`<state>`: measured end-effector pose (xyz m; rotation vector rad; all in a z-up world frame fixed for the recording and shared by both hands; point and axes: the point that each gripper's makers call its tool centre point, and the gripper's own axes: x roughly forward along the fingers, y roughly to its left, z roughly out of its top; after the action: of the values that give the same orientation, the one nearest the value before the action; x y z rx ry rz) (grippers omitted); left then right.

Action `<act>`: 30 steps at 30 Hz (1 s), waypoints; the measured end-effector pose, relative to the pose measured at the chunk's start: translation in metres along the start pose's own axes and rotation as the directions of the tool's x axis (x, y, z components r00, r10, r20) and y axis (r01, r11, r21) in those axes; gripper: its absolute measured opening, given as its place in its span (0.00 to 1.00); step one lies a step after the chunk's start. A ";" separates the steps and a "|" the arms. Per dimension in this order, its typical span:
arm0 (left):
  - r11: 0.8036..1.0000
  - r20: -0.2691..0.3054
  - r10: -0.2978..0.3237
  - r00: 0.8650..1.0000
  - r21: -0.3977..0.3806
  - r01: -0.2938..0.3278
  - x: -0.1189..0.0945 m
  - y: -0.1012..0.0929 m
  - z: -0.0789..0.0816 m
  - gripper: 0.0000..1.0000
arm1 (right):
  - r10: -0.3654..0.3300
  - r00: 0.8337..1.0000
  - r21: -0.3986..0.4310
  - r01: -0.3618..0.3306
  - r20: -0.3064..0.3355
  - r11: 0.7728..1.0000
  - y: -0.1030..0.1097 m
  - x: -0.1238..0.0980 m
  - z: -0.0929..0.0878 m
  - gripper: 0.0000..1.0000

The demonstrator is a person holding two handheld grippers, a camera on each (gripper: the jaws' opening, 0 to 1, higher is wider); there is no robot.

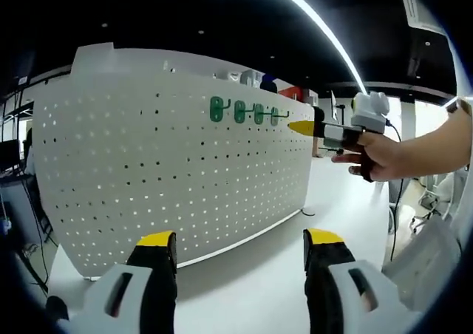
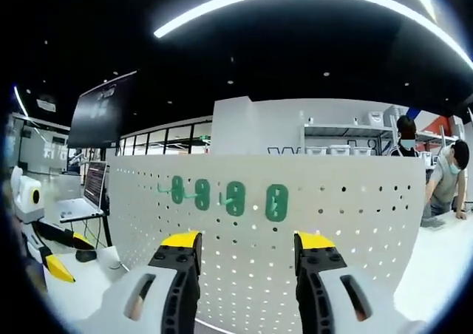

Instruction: Insert the hook assembly into the mounting plate slot until the hook locks in place.

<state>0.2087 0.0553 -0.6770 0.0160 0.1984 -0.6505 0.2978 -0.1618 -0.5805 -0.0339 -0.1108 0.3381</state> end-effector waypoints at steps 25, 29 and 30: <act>0.999 0.053 0.013 0.999 0.031 -0.015 -0.010 -0.004 0.012 0.81 | 0.036 0.999 0.018 -0.036 -0.037 0.999 0.005 -0.073 -0.028 0.55; 0.999 0.064 0.019 0.998 0.041 -0.022 -0.015 -0.007 0.013 0.84 | 0.033 0.998 0.021 -0.032 -0.052 0.999 0.005 -0.084 -0.033 0.55; 0.999 0.066 0.022 0.998 0.041 -0.024 -0.016 -0.007 0.013 0.85 | 0.034 0.998 0.022 -0.032 -0.054 0.999 0.006 -0.087 -0.034 0.56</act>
<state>0.1945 0.0586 -0.6606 0.0371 0.1207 -0.6312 0.2184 -0.1857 -0.6234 -0.0240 -0.0533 0.3710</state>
